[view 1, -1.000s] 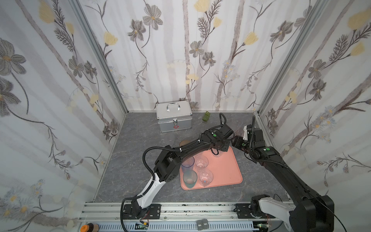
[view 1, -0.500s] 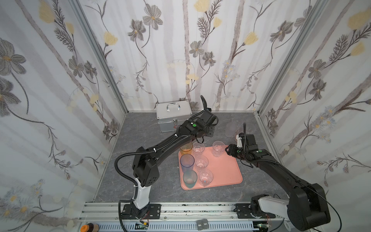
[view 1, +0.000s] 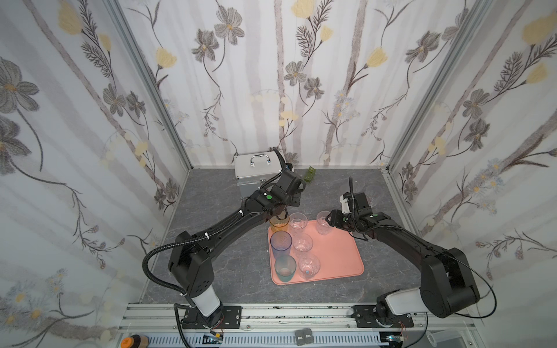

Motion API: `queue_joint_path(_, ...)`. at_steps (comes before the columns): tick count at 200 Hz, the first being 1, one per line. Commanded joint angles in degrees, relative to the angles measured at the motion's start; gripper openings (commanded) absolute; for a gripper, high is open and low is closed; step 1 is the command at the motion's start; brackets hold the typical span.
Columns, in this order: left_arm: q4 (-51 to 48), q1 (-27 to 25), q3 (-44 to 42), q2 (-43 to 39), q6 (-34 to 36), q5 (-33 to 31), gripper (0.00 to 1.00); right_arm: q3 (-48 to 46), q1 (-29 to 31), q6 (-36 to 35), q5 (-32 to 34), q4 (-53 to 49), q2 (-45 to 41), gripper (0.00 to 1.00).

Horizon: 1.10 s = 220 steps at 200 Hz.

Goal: Place the glasses into the tray
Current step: 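Lower the clear glass onto the tray's far side with the right gripper and release, then grasp a clear glass near the wall with the right gripper while the left withdraws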

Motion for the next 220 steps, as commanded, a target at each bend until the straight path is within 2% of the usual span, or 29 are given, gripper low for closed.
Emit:
queue_joint_path(1,2.91,0.17,0.29,0.48,0.10,-0.11,0.50,1.36,1.49,0.32,0.54,1.93,2.07,0.54)
queue_joint_path(39,3.04,0.48,0.55,1.01,0.63,0.44,0.50,1.96,3.21,1.37,0.53,2.68,3.24,0.53)
queue_joint_path(102,3.30,1.18,-1.01,0.96,0.65,0.16,0.50,3.21,2.31,-0.82,3.48,-0.54,1.70,0.54)
queue_joint_path(152,4.49,1.43,-5.14,-1.46,-0.28,-5.36,0.64,5.84,-1.49,-3.45,6.35,-4.19,-2.67,0.54)
queue_joint_path(189,10.30,1.77,-14.21,-7.65,-1.73,-10.63,0.74,11.00,-7.41,-7.10,7.27,-6.73,-2.46,0.55)
queue_joint_path(220,17.32,3.86,-25.03,-16.51,-6.08,-11.28,0.78,17.67,-9.08,-10.21,7.68,-10.73,3.58,0.58)
